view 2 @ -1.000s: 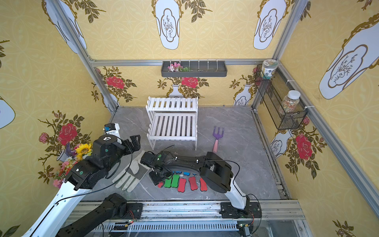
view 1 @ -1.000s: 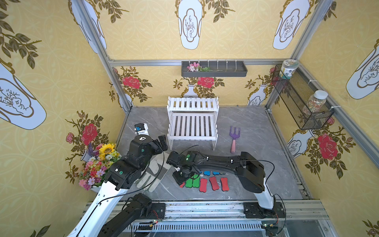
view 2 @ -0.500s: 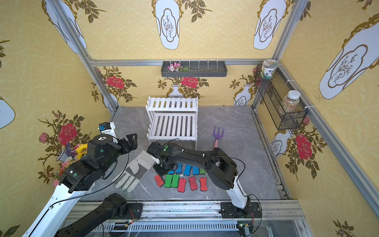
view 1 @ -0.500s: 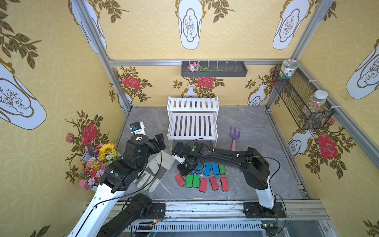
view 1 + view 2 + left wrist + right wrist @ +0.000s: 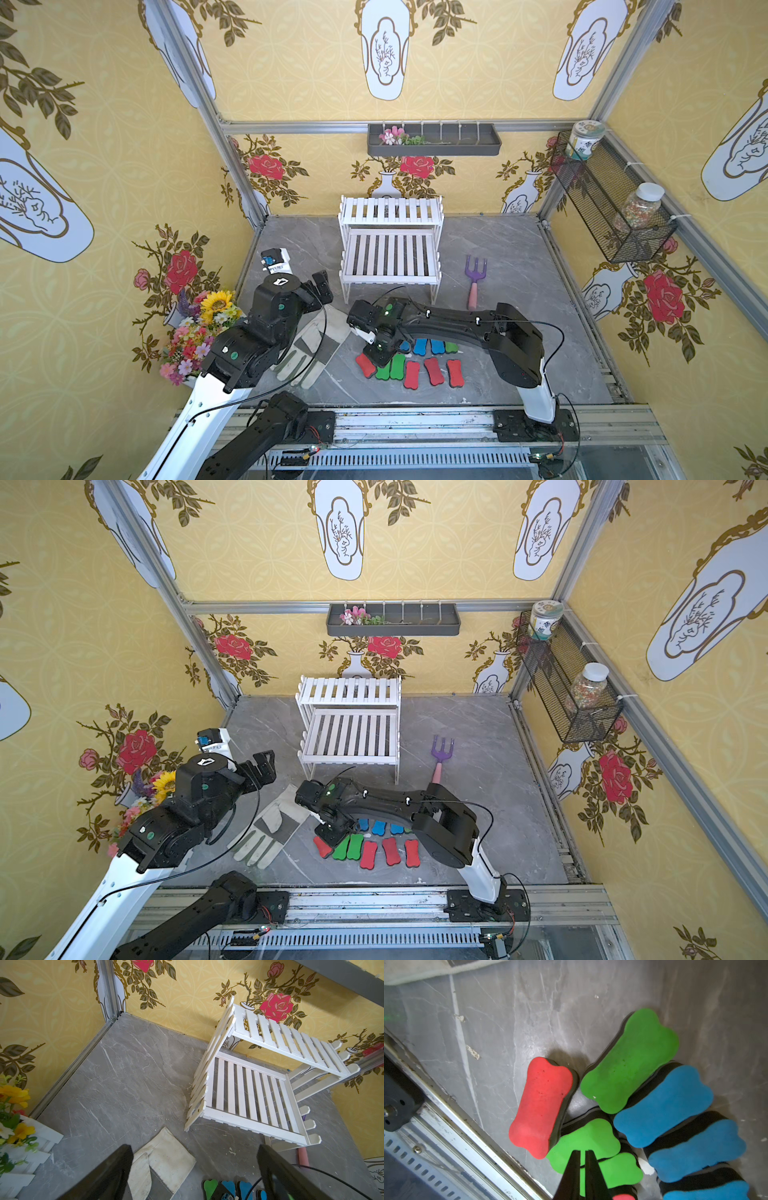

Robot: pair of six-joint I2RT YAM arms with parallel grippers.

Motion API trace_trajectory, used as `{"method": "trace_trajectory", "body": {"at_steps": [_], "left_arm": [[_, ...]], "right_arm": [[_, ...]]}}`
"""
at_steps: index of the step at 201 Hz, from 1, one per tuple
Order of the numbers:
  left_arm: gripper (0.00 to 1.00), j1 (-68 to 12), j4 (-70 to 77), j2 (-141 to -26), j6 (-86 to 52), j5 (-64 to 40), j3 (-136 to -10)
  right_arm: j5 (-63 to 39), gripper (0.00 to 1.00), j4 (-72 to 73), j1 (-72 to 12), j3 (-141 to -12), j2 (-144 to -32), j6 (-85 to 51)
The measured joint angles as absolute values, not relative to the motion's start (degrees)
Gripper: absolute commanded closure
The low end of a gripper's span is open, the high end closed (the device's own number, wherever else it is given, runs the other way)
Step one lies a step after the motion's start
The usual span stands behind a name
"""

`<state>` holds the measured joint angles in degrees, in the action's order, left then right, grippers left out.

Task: Remove the whiteboard erasers from the shelf
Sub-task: Adjust the whiteboard eraser at the center of the board.

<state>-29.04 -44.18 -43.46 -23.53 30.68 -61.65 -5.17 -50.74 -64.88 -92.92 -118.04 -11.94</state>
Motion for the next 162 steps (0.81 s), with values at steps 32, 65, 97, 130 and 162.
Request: {"method": "trace_trajectory", "body": {"at_steps": [32, 65, 97, 130, 162], "left_arm": [[0.00, -29.04, -44.36, -43.75, -23.35, 30.72, -61.82], [0.01, -29.04, -44.38, -44.21, -22.70, 31.31, -62.89], [0.01, -29.04, -44.36, -44.73, -22.46, 31.48, -62.94], [0.00, -29.04, -44.38, -44.64, -22.46, 31.51, -62.83], [0.01, -29.04, -44.53, -44.38, -22.46, 31.51, -62.70]], "right_arm": [[-6.02, 0.93, -50.65, -65.43, -94.13, -119.37, -11.22], [-7.90, 0.96, -50.43, -66.28, -94.63, -120.20, -10.22], [-10.11, 0.96, -50.13, -66.76, -95.50, -121.14, -9.50], [-11.75, 0.94, -49.54, -66.96, -96.64, -121.54, -8.93], [-11.73, 0.76, -49.23, -66.22, -96.75, -119.63, -8.95]]}}
